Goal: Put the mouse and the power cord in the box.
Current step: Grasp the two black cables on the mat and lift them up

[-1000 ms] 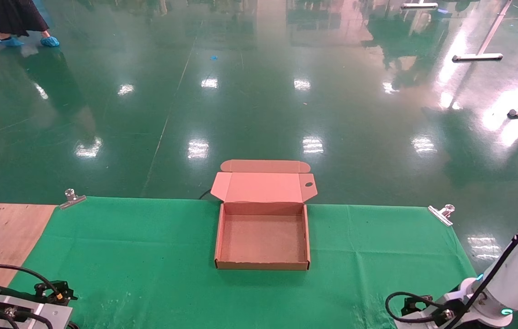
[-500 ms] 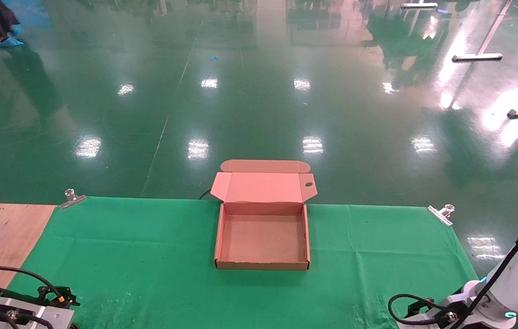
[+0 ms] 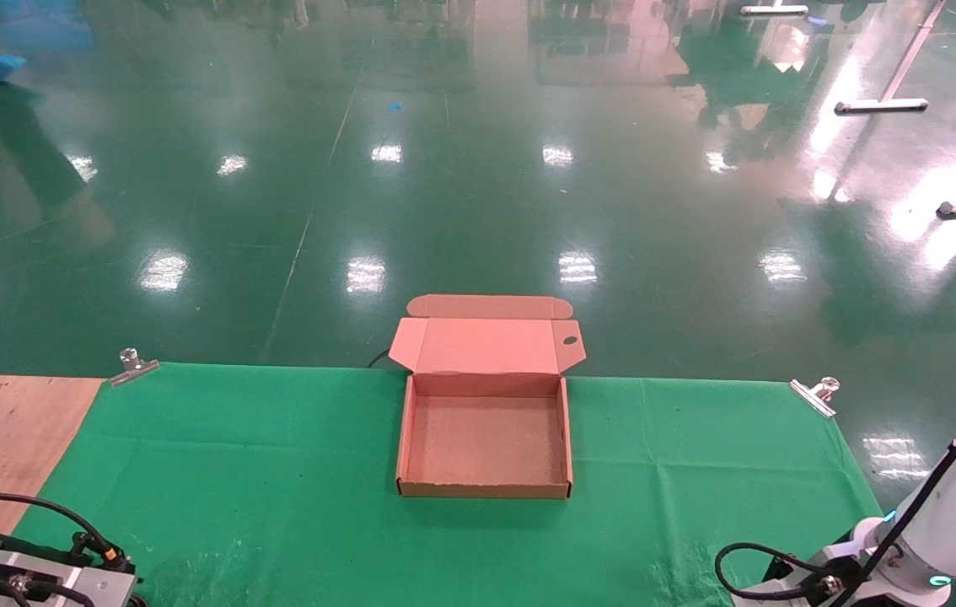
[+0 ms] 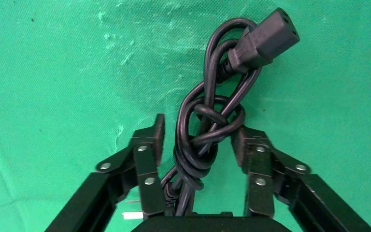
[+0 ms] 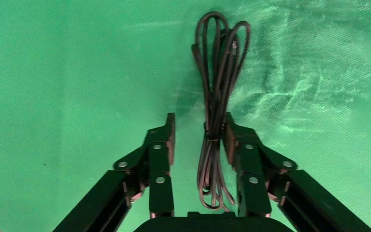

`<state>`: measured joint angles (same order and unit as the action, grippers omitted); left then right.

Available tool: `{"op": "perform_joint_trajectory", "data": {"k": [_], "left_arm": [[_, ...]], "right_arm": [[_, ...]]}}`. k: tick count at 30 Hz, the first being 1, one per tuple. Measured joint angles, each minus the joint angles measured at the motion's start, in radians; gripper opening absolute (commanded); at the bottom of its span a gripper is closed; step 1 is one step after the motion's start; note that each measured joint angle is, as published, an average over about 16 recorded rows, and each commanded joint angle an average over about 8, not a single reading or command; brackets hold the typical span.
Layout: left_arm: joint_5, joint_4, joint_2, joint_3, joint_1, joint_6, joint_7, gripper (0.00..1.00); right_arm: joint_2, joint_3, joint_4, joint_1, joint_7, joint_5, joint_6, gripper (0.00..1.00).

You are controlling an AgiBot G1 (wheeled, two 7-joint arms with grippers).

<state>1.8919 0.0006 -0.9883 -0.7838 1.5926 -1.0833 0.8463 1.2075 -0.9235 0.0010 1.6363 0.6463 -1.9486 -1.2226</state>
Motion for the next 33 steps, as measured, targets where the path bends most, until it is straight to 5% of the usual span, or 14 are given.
{"op": "perform_joint_trajectory", "data": {"k": [16,33], "left_arm": [[-0.020,-0.009,0.005,0.014,0.057,-0.093,0.000,0.00],[-0.105,-0.073,-0.089,0.071,0.336,-0.395,-0.033,0.00]], "right_arm": [[-0.016,0.014,0.012,0.061,0.011,0.020,-0.035,0.00],[-0.020,0.073,0.097,0.374,-0.004,0.102,-0.212,0.00]]}}
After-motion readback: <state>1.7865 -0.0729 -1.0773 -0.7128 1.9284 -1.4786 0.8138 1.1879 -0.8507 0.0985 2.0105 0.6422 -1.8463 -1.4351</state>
